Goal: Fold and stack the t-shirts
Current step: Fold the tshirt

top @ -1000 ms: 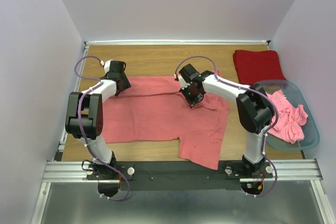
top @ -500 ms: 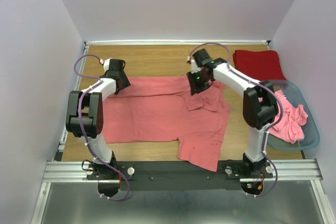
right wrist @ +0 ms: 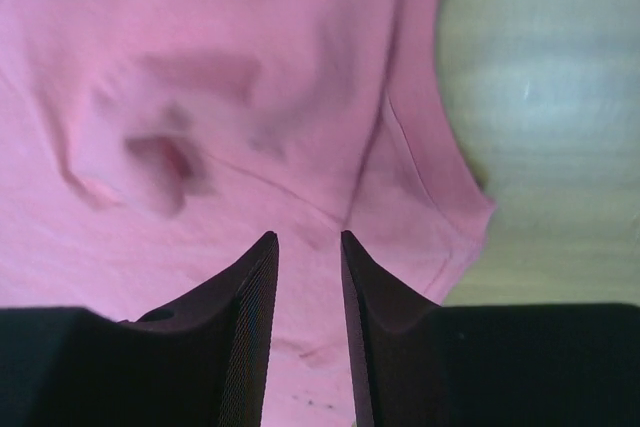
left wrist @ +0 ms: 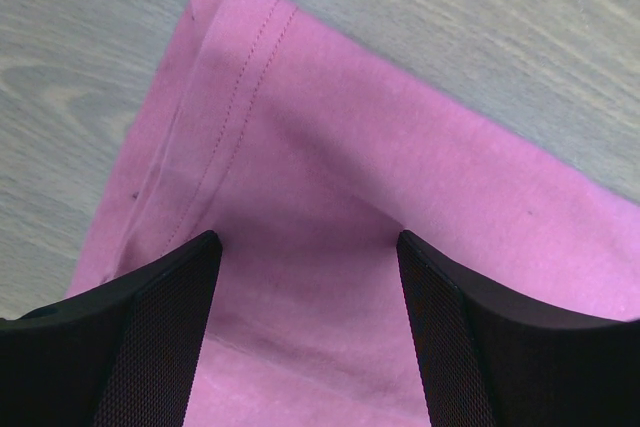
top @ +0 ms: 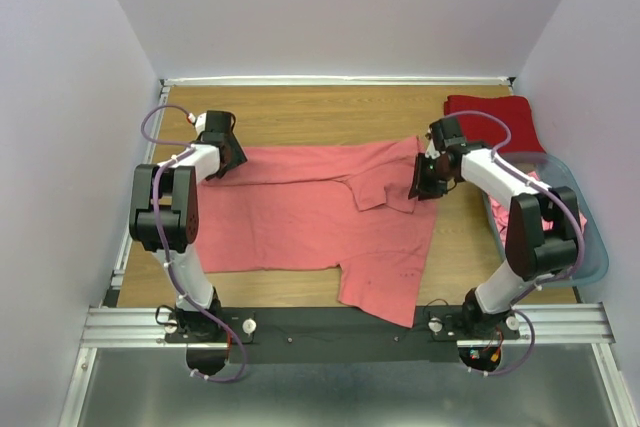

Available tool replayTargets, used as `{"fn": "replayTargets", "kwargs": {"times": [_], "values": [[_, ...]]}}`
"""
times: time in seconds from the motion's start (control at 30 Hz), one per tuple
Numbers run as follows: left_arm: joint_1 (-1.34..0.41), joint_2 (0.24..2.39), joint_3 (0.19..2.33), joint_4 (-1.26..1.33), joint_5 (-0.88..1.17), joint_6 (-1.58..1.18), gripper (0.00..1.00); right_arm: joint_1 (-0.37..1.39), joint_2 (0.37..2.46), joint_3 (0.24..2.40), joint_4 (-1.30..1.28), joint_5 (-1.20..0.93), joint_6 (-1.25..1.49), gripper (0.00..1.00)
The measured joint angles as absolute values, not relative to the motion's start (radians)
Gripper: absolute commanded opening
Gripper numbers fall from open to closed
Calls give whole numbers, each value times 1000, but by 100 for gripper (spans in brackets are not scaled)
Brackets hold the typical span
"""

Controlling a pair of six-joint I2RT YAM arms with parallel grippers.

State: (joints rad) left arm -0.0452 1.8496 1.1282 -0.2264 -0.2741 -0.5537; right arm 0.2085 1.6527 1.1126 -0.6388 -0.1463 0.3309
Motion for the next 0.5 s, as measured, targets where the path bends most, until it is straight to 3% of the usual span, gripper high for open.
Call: {"fn": "replayTargets", "kwargs": {"times": [0.5], "values": [[-38,1852,1134,-226,-268,-554,79,199,1631,916,-463,-200,495,38]]}}
